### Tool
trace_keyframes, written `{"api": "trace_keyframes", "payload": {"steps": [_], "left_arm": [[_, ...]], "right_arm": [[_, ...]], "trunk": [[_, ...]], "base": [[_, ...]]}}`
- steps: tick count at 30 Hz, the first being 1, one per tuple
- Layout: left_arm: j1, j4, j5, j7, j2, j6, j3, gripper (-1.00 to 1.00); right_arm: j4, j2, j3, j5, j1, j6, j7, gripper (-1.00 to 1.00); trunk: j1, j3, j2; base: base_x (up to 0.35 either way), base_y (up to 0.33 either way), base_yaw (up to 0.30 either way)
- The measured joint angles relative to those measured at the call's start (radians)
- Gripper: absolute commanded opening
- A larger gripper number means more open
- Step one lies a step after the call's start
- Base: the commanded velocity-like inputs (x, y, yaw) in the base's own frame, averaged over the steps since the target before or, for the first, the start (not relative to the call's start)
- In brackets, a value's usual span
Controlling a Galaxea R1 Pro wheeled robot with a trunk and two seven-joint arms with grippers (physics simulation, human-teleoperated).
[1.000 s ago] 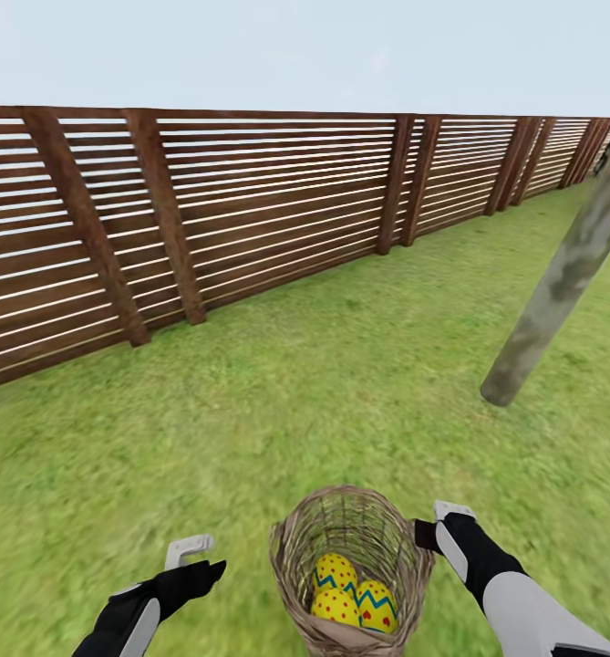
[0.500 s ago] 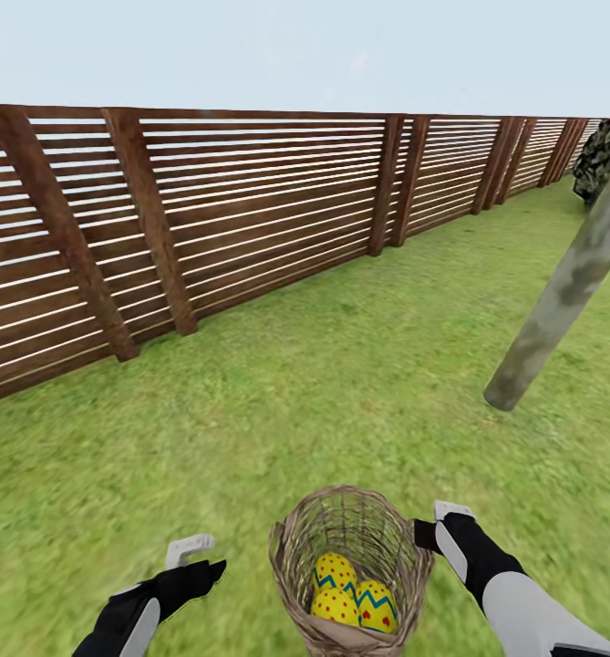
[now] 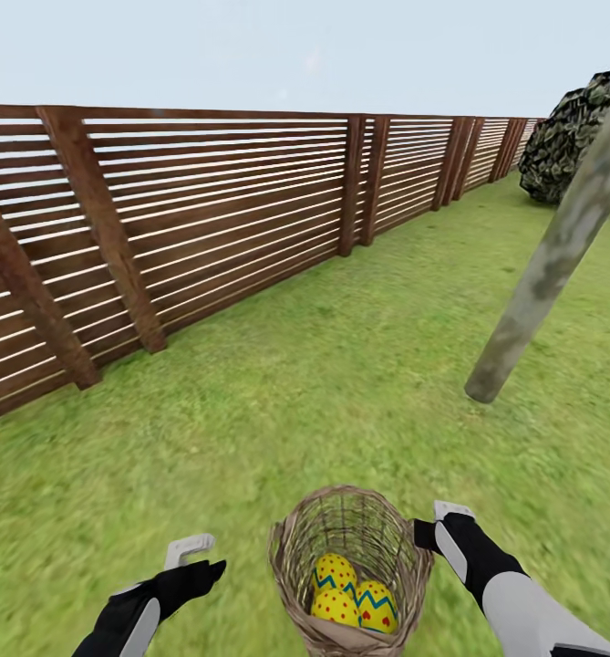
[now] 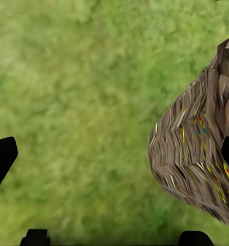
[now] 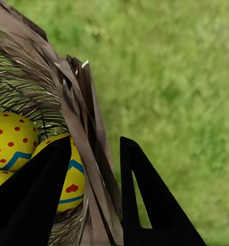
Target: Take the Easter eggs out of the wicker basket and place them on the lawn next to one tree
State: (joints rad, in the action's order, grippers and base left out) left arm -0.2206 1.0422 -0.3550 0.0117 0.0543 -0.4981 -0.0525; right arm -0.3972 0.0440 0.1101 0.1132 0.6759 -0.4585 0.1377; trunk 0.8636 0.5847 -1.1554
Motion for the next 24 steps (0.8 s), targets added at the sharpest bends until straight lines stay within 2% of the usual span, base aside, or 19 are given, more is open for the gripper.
{"api": "trace_keyframes", "payload": {"steps": [5,16,24], "left_arm": [[0.0,0.0,0.0,0.0,0.0,-0.001,0.0,1.0],[0.0,0.0,0.0,0.002,0.0,0.0,0.0,1.0],[0.0,0.0,0.0,0.002,0.0,0.0,0.0,1.0]], "right_arm": [[0.0,-0.001,0.0,0.0,0.0,0.0,0.0,-1.0],[0.0,-0.005,0.0,0.002,0.0,0.0,0.001,-1.0],[0.0,-0.005,0.0,0.001,0.0,0.0,0.001,-1.0]], "trunk": [[0.0,0.0,0.0],[0.0,0.0,0.0],[0.0,0.0,0.0]], "base": [[0.215,0.269,-0.242],[0.208,0.272,-0.038],[0.208,0.272,-0.215]]}}
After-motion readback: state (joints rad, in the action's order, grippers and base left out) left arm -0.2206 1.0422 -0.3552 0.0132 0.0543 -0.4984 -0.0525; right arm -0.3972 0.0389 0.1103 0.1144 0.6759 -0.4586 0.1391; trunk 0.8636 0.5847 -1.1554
